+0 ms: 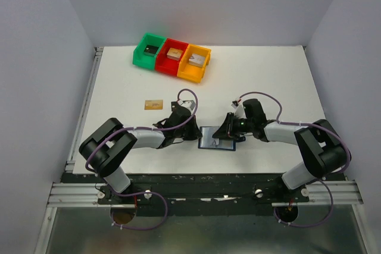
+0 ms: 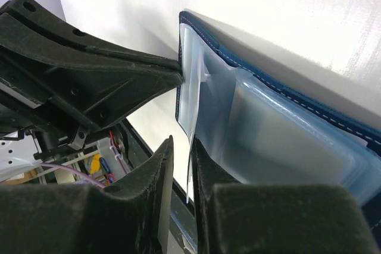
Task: Take the credit cards out of the card holder
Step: Remove the credit card from the card holder.
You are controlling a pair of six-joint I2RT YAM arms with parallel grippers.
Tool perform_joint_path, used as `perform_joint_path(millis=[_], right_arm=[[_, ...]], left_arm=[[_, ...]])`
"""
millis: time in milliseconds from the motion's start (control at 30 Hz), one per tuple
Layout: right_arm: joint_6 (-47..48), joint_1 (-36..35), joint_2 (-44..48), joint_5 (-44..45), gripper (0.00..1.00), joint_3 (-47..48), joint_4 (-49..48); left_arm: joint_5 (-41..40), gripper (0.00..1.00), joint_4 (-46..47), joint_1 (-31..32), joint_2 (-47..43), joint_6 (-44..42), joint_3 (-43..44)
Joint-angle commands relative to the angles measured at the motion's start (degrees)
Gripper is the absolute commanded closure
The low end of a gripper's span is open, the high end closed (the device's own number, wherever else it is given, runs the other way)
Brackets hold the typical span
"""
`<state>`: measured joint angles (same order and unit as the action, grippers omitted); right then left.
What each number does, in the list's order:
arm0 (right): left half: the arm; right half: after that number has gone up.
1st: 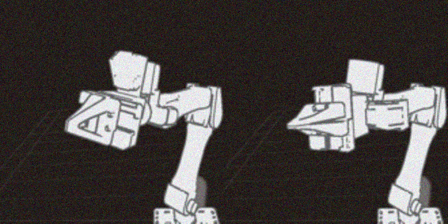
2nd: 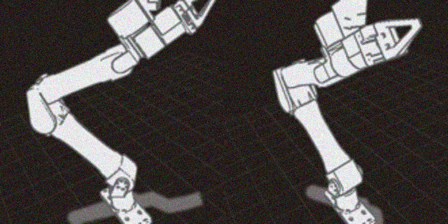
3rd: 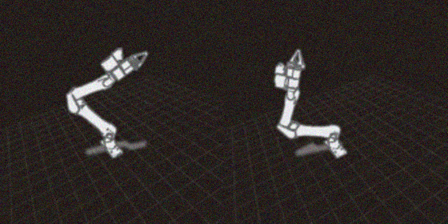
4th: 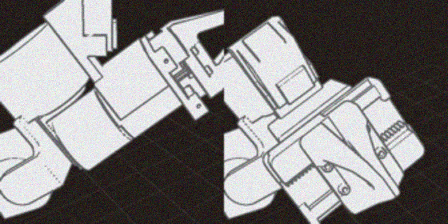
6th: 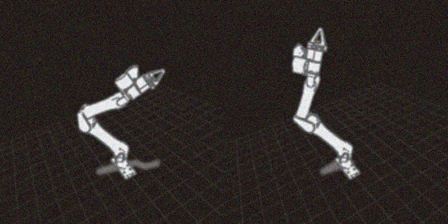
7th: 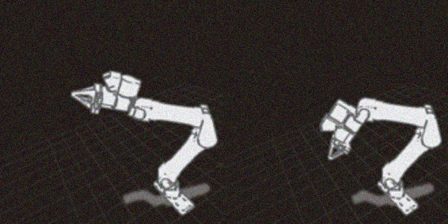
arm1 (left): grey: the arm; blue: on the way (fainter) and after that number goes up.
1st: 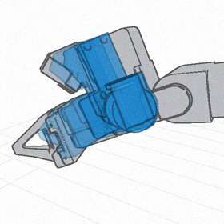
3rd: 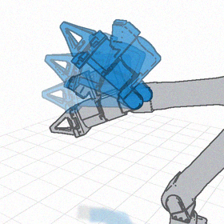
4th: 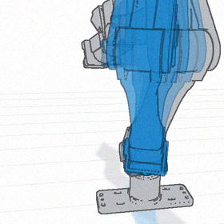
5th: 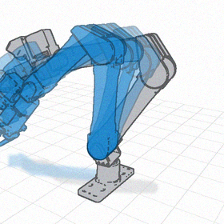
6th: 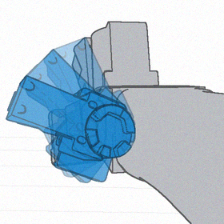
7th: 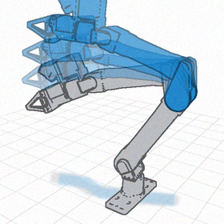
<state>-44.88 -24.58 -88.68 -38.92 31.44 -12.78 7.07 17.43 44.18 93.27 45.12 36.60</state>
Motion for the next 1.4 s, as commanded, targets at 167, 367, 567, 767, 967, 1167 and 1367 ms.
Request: perform_joint_path(millis=[167, 367, 567, 767, 967, 1167, 1367], right_arm=[[1.4, 1.3, 1.8, 0.8, 0.79, -0.6, 1.4], [1.9, 2.4, 2.2, 1.2, 0.82, -1.4, 2.1], [2.1, 3.1, 2.5, 1.3, 0.86, -2.2, 2.1], [2.4, 3.5, 3.2, 1.3, 0.9, -2.4, 2.5], [2.9, 3.7, 3.2, 1.6, 1.0, -2.4, 3.9], [4.5, 5.3, 4.8, 4.0, 1.0, -1.8, 9.4], [7.7, 7.5, 9.4, 8.1, 1.0, -0.2, 18.6]], left_arm=[[0.0, 1.0, -5.3, -0.2, 2.5, -0.3, -2.6], [-0.2, 1.0, -5.0, -0.2, 2.0, 0.1, -3.2], [-0.1, 1.0, -4.8, -0.3, 2.1, 0.2, -3.4], [-0.2, 1.0, -4.4, -0.2, 1.9, 0.5, -3.7], [-0.3, 1.0, -4.3, -0.3, 1.6, 0.5, -4.0], [-0.6, 1.0, -4.1, -0.3, 0.9, 0.7, -4.5], [-1.0, 1.0, -4.0, -0.3, 0.1, 0.7, -5.2]])
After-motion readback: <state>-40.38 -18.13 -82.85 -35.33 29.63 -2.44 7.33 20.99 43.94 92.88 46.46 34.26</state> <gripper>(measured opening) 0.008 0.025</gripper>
